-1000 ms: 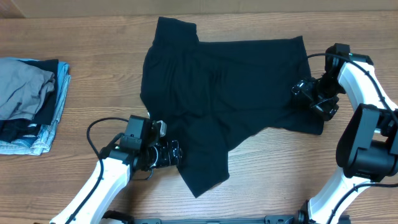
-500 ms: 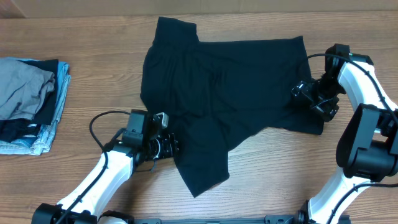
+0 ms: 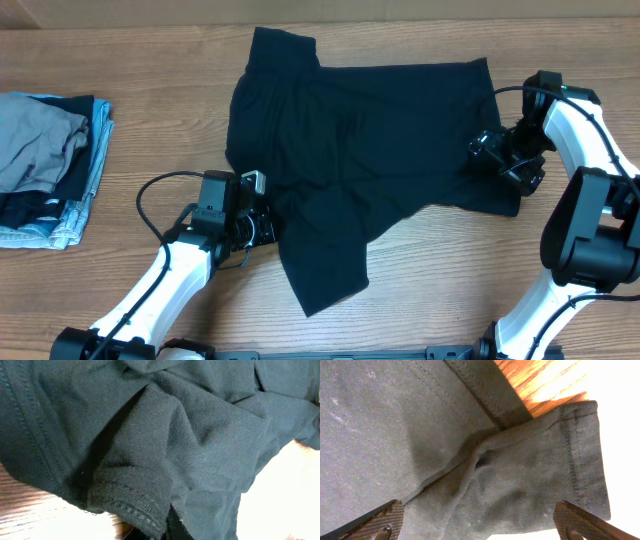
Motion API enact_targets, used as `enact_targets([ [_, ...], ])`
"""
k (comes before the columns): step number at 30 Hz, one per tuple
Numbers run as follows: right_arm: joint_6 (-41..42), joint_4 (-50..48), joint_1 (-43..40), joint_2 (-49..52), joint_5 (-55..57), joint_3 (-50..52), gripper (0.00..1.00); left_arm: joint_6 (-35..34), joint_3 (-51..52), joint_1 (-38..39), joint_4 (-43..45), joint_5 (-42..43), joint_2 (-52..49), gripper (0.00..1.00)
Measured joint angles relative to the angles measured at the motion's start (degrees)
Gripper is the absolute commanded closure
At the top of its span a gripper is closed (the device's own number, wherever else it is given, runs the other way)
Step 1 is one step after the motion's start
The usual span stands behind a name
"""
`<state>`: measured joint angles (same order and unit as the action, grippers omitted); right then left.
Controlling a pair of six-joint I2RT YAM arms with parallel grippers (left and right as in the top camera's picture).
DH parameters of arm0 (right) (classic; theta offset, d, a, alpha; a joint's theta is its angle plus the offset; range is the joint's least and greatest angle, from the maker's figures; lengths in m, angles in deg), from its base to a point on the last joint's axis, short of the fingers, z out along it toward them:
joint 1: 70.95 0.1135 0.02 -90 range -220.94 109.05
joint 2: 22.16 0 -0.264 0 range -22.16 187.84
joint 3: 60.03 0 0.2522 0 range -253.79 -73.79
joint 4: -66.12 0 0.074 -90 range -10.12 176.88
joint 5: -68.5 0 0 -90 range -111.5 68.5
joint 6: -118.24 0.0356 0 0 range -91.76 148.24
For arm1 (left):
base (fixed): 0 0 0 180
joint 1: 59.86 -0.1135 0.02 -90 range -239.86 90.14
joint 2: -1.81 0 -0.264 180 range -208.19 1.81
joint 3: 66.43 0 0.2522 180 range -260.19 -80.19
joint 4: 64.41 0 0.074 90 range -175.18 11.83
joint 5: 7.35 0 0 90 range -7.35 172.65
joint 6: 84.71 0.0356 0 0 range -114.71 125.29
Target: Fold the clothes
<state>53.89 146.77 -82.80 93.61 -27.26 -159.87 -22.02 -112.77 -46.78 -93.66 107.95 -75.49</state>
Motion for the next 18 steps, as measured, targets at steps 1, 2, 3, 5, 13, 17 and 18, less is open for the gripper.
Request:
enact_targets([
  [1, 0.0, 0.02, 0.0, 0.0, 0.0, 0.0, 0.0, -0.28, 0.0, 0.0, 0.31, 0.42, 0.0, 0.96],
  [2, -0.04, 0.02, 0.0, 0.0, 0.0, 0.0, 0.0, -0.76, 0.0, 0.0, 0.57, 0.81, 0.0, 0.96],
  [3, -0.07, 0.02, 0.0, 0.0, -0.02, 0.0, 0.0, -1.33, 0.0, -0.02, 0.94, 1.42, 0.0, 0.96],
  [5, -0.2, 0.0, 0.0, 0.0, -0.04, 0.0, 0.0, -2.69, 0.0, -0.44, 1.29, 3.06, 0.0, 0.96],
  [13, -0.13, -0.35, 0.0, 0.0, -7.19, 0.0, 0.45, -10.16, 0.0, -5.64, 7.87, 13.51, -0.02, 0.96],
  [17, 1.22, -2.62, 0.0, 0.0, -10.05, 0.02, 0.44, -12.94, 0.0, -6.12, 9.81, 17.38, -0.02, 0.96],
  [18, 1.53, -2.8, 0.0, 0.0, -10.43, 0.02, 0.44, -13.27, 0.0, -6.12, 9.81, 17.88, -0.02, 0.96],
])
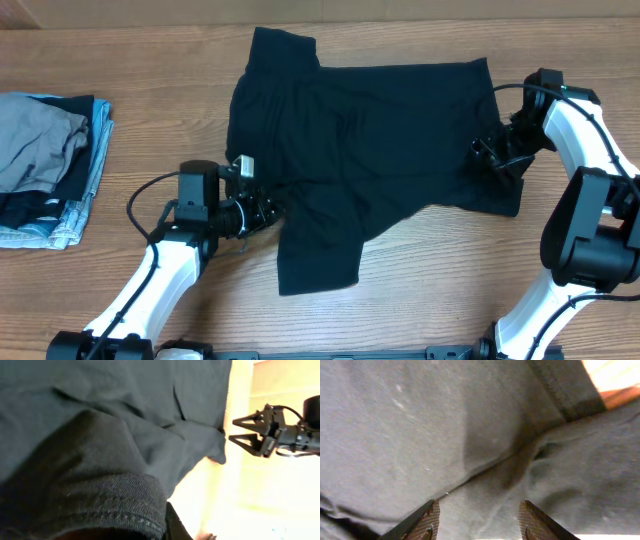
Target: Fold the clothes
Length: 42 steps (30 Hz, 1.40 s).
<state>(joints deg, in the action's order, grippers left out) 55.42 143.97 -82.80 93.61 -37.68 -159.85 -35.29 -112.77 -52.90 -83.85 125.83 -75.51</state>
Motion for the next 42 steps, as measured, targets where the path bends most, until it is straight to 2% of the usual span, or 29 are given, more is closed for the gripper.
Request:
enact_targets([
  [10, 5.2, -2.58, 0.7, -0.02, 0.2, 3.41, 0.44, -1.31, 0.0, 0.0, 0.11, 2.08, 0.0, 0.96],
  [14, 6.8, -5.07, 0.7, -0.02, 0.61, 6.34, 0.51, -1.31, 0.0, 0.0, 0.13, 2.29, 0.0, 0.96],
  [15, 7.02, -5.57, 0.7, -0.02, 0.63, 6.62, 0.53, -1.31, 0.0, 0.0, 0.13, 2.32, 0.0, 0.96],
  [17, 7.72, -6.4, 0.7, -0.02, 0.72, 6.78, 0.69, -1.31, 0.0, 0.0, 0.11, 2.56, 0.0, 0.96],
  [19, 8.15, -6.8, 0.7, -0.02, 0.76, 6.78, 0.94, -1.31, 0.0, 0.0, 0.11, 2.75, 0.0, 0.96],
  [20, 8.37, -6.86, 0.7, -0.02, 0.85, 6.8, 0.96, -1.31, 0.0, 0.0, 0.13, 2.78, 0.0, 0.96],
  [26, 8.83, -6.97, 0.7, -0.02, 1.62, 6.8, 0.96, -2.49, 0.0, 0.0, 2.95, 3.65, -0.02, 0.96],
  [33, 8.35, -6.12, 1.01, -0.31, 2.82, 6.8, 0.96, -9.55, 0.04, -2.01, 14.86, 7.69, 0.0, 0.96],
  [42, 3.78, -8.15, 6.27, -4.87, 4.72, 6.8, 0.96, -16.52, 0.04, -4.44, 15.93, 6.49, 1.66, 0.96],
])
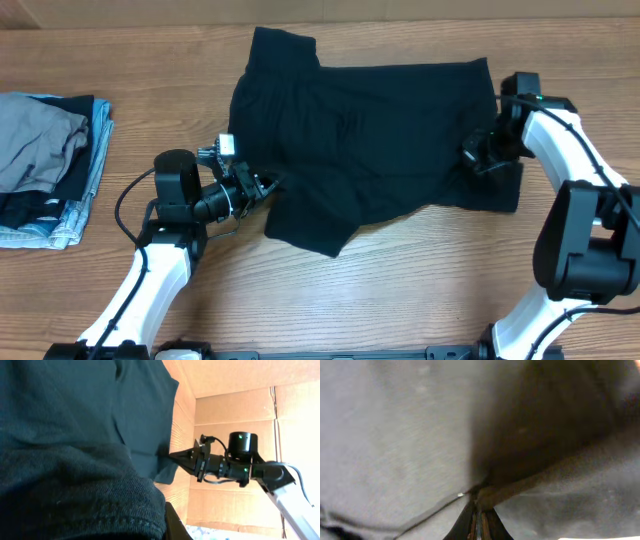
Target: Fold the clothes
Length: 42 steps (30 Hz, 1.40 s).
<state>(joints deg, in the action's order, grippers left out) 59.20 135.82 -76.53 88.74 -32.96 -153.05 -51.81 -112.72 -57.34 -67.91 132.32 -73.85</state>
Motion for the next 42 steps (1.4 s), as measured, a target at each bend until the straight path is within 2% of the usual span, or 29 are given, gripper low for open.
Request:
enact_targets([
  [10, -4.17, -3.3, 1.84, -0.07, -0.17, 0.0, 0.96, -2.78, 0.0, -0.94, 0.5, -6.67, 0.07, 0.96],
  [17, -5.35, -6.05, 1.81, -0.07, 0.52, 0.0, 0.96, -2.97, 0.0, -4.07, 2.84, -11.23, 2.1, 0.96],
  [25, -6.29, -9.73, 1.81, -0.07, 0.57, 0.0, 0.96, -2.97, 0.0, -4.07, 2.34, -13.9, 2.43, 0.96],
  [26, -6.36, -10.08, 1.81, -0.07, 0.59, 0.0, 0.87, -2.97, 0.0, -4.09, 1.77, -14.23, 2.43, 0.96],
  [27, -6.49, -10.38, 1.81, -0.07, 0.55, 0.0, 0.7, -2.97, 0.0, -4.09, 1.29, -14.6, 2.43, 0.96],
  [28, -6.32, -10.51, 1.81, -0.04, 0.55, 0.0, 0.61, -2.95, 0.0, -4.09, 1.03, -14.91, 2.43, 0.96],
  [30, -7.06, -11.1, 1.84, -0.04, 0.76, 0.0, 0.51, -2.8, 0.0, -4.09, 0.87, -15.69, 2.43, 0.96],
  [35, -8.59, -14.14, 1.81, 0.22, 1.18, 0.0, 0.45, -1.62, 0.0, -4.07, 0.87, -17.99, 2.43, 0.96],
  [38, -9.6, -13.92, 1.84, 0.24, 1.01, 0.0, 0.32, -0.55, 0.0, -4.07, 0.87, -19.21, 2.43, 0.96],
  [42, -11.3, -9.03, 2.6, -0.57, 0.81, -0.13, 0.22, 0.79, 0.0, -4.07, 1.29, -20.85, 2.43, 0.92],
])
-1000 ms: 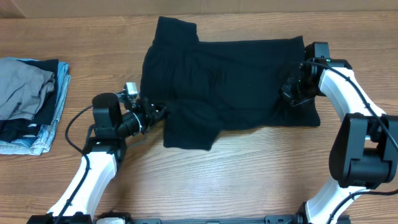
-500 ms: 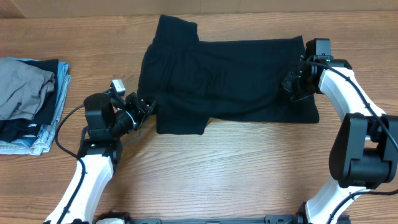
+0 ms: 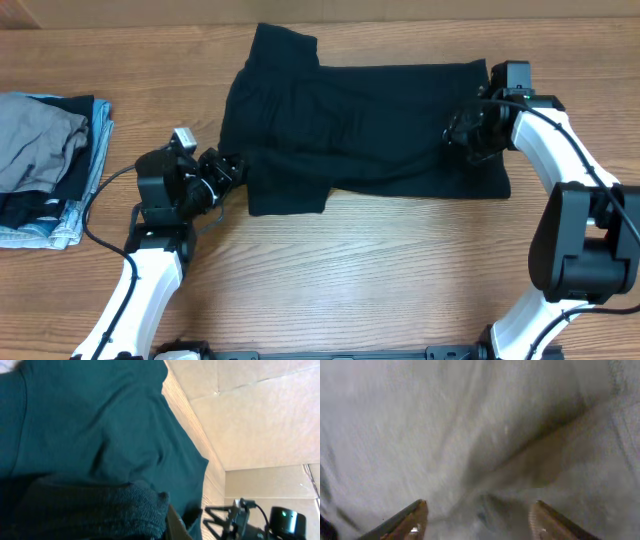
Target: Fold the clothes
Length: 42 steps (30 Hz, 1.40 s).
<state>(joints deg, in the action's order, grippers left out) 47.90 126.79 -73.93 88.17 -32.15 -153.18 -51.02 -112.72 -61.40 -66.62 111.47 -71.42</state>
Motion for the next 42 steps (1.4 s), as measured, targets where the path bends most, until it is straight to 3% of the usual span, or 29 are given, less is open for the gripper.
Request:
enact_targets([
  [2, -0.63, 2.64, 1.44, -1.88, -0.46, 0.0, 0.21, 0.85, 0.0, 0.0, 0.74, -1.22, 0.0, 0.86],
  [6, 0.33, 7.02, 5.42, -6.73, -5.07, -0.44, 0.23, 1.27, 0.0, 0.0, 2.25, -2.97, 0.0, 0.86],
  [7, 1.01, 7.41, 6.21, -7.26, -6.38, -0.61, 0.31, 1.27, 0.0, 0.0, 2.23, -3.26, 0.0, 0.86],
  [8, 1.38, 7.91, 6.75, -7.39, -7.5, -0.79, 0.5, 1.27, 0.0, 0.0, 2.23, -3.5, 0.0, 0.87],
  [9, 2.16, 8.37, 7.37, -7.41, -9.01, -0.87, 0.82, 1.27, 0.0, 0.0, 2.23, -3.8, 0.0, 0.89],
  [10, 2.08, 9.25, 7.78, -7.41, -10.12, -0.87, 0.96, 1.29, 0.0, 0.0, 2.23, -3.98, 0.0, 0.9],
  [15, -0.22, 15.21, 8.76, -7.41, -13.88, -0.28, 0.96, 1.44, 0.0, 0.0, 2.23, -4.7, 0.0, 0.96],
  [21, -9.07, 5.81, 11.78, -7.54, -20.85, 8.09, 0.96, 1.42, 0.0, 0.0, 2.29, -5.53, 0.0, 0.96],
  [28, -18.95, 5.57, 12.11, -6.05, -23.76, 11.65, 0.96, 1.16, 0.0, 0.0, 3.56, -5.55, 0.0, 0.96],
  [36, -29.31, -4.55, 14.47, -0.87, -19.93, 11.76, 0.96, 0.31, 0.0, 0.0, 5.46, -5.53, 0.0, 0.96],
  [42, -32.22, -11.5, 17.51, 0.22, -14.99, 11.91, 0.96, 0.04, 0.0, 0.0, 5.55, -5.53, 0.0, 0.96],
])
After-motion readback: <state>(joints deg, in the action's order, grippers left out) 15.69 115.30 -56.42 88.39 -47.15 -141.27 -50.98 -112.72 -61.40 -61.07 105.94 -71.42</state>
